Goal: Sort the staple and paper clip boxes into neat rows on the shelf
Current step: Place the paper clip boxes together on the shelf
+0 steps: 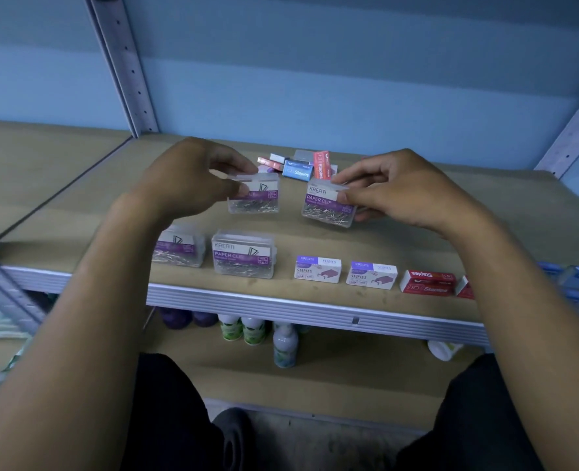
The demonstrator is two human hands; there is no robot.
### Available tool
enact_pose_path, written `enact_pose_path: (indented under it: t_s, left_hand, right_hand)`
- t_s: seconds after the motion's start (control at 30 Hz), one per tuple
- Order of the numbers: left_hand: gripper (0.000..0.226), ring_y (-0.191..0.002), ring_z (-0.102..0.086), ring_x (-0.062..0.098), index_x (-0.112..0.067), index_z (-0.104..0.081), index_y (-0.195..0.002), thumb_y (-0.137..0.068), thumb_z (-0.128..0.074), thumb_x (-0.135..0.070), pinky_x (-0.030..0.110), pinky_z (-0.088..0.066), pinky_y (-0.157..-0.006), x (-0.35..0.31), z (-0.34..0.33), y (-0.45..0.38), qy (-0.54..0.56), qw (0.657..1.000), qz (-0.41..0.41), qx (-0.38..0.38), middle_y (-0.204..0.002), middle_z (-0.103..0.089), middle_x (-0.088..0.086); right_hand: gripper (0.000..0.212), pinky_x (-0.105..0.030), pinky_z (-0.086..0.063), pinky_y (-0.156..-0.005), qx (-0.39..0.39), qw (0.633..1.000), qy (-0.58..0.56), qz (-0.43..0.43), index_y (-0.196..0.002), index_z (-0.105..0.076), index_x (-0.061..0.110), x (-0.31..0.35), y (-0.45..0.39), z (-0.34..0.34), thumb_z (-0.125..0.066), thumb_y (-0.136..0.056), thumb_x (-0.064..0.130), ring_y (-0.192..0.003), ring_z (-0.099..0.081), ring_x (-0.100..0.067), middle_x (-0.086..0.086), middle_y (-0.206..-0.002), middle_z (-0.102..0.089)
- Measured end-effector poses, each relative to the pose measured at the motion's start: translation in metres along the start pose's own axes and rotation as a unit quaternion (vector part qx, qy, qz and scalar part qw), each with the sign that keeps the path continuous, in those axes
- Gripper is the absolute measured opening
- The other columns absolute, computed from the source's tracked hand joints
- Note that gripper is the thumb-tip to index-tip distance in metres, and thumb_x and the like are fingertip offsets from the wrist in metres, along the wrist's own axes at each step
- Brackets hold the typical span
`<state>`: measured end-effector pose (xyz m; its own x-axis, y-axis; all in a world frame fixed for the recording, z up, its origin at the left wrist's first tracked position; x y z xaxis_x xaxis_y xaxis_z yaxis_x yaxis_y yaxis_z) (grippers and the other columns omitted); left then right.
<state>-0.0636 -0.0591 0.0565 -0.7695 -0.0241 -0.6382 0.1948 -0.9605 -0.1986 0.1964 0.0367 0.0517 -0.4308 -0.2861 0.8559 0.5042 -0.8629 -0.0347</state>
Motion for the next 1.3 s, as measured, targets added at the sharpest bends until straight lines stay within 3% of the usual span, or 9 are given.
enact_pose_path:
  t_s: [0.23, 0.43, 0.6, 0.73, 0.9, 1.3]
  left_hand:
    - [0.029, -0.092, -0.060, 0.000, -0.030, -0.073, -0.111, -0.086, -0.073, -0.017, 0.013, -0.036, -0.072, 0.029, 0.027, 0.018, -0.039, 0.999, 0.013, -0.021, -0.107, -0.068, -0.015]
    - [0.027, -0.098, -0.060, -0.004, -0.036, -0.072, -0.109, -0.085, -0.074, -0.022, 0.017, -0.039, -0.080, 0.048, 0.041, 0.024, -0.046, 0.999, 0.005, -0.023, -0.106, -0.069, -0.021]
    - [0.027, -0.094, -0.058, -0.015, -0.033, -0.073, -0.110, -0.086, -0.073, -0.021, 0.004, -0.036, -0.073, 0.057, 0.044, 0.025, -0.050, 0.999, -0.003, -0.020, -0.106, -0.070, -0.020]
    - [0.027, -0.097, -0.062, -0.005, -0.033, -0.072, -0.111, -0.088, -0.071, -0.019, 0.012, -0.039, -0.075, 0.060, 0.044, 0.025, -0.043, 0.999, 0.003, 0.004, -0.110, -0.071, -0.018]
    - [0.029, -0.093, -0.058, -0.012, -0.031, -0.072, -0.113, -0.090, -0.069, -0.015, 0.008, -0.038, -0.072, 0.060, 0.041, 0.021, -0.042, 0.999, 0.002, 0.025, -0.110, -0.070, -0.018]
    - [0.028, -0.097, -0.066, 0.004, -0.029, -0.072, -0.110, -0.089, -0.069, -0.011, 0.021, -0.047, -0.078, 0.064, 0.039, 0.020, -0.013, 0.998, 0.017, 0.062, -0.111, -0.071, -0.013]
  right_hand:
    - [0.021, -0.032, -0.063, -0.080, 0.027, 0.999, 0.007, 0.026, -0.105, -0.079, 0.019, 0.016, -0.008, -0.030, -0.080, -0.085, 0.012, -0.089, -0.077, -0.017, -0.005, -0.097, -0.078]
    - [0.022, -0.031, -0.063, -0.079, 0.042, 0.998, 0.014, 0.050, -0.105, -0.079, 0.021, 0.025, -0.013, -0.049, -0.081, -0.085, 0.014, -0.088, -0.077, -0.015, -0.004, -0.099, -0.077]
    - [0.024, -0.029, -0.063, -0.078, 0.055, 0.996, 0.017, 0.061, -0.108, -0.079, 0.019, 0.031, -0.014, -0.061, -0.079, -0.086, 0.012, -0.088, -0.077, -0.014, -0.005, -0.099, -0.078]
    - [0.024, -0.029, -0.063, -0.077, 0.059, 0.996, 0.025, 0.065, -0.110, -0.078, 0.018, 0.034, -0.016, -0.068, -0.079, -0.086, 0.013, -0.088, -0.076, -0.014, -0.005, -0.099, -0.077]
    - [0.025, -0.028, -0.063, -0.077, 0.066, 0.995, 0.030, 0.063, -0.111, -0.078, 0.019, 0.033, -0.018, -0.074, -0.080, -0.086, 0.015, -0.091, -0.076, -0.012, -0.004, -0.100, -0.077]
    - [0.026, -0.021, -0.062, -0.073, 0.074, 0.995, 0.042, 0.058, -0.112, -0.078, 0.019, 0.031, -0.020, -0.079, -0.079, -0.086, 0.013, -0.084, -0.076, -0.010, 0.000, -0.099, -0.078]
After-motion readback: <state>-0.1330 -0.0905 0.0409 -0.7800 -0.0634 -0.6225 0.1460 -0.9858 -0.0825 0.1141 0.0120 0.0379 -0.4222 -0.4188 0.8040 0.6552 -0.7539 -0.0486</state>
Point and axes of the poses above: each hand's wrist, its own y-axis away from the middle knuckle, its own z-axis out of the back of the hand, x = y × z, the point moved 1 cm from there along -y, towards the middle knuckle
